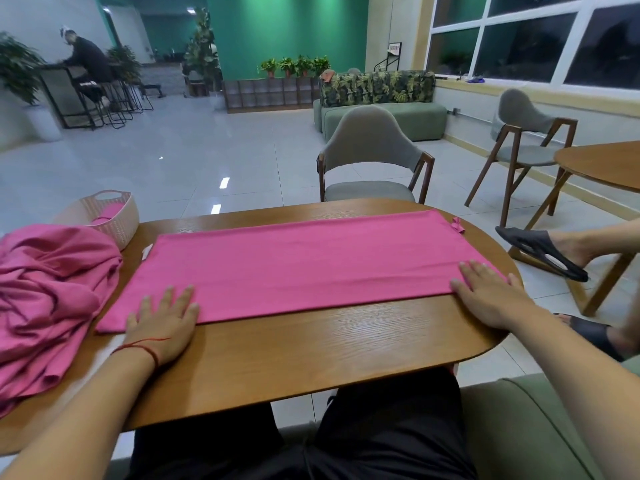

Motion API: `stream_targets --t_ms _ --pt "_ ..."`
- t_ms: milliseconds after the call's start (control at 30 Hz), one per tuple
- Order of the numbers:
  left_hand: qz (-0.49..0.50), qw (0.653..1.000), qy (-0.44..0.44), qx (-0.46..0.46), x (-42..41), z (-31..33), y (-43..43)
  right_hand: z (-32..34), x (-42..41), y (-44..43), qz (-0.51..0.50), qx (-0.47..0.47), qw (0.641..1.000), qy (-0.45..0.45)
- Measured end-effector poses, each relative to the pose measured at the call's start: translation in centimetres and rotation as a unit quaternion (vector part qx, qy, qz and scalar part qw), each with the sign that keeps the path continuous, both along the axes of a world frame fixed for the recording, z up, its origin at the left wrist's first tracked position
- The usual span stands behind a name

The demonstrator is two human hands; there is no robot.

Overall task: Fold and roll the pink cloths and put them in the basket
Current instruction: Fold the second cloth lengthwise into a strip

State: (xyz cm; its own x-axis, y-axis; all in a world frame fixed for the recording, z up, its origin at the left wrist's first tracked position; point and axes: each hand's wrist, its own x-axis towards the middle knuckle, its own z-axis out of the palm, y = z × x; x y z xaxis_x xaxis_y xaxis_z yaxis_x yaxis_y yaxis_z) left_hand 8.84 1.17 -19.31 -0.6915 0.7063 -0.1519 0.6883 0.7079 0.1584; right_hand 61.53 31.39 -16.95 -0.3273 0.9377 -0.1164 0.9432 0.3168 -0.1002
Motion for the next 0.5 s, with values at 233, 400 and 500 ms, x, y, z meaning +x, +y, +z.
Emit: stream_targets --t_ms 233,400,500 --pt "-0.113 0.993 0.009 0.045 8.3 1.9 6.0 0.9 -10.7 -5.5 0.14 -0.004 0.99 0.034" --pt "-0.307 0.95 -0.03 0.049 19.2 1.8 9.2 -0.2 -15.9 -10.1 0.294 -0.03 0.953 0.066" --pt "-0.261 0.964 -0.011 0.051 16.6 1.2 8.7 -0.1 -12.6 -7.5 0.214 -0.013 0.974 0.08"
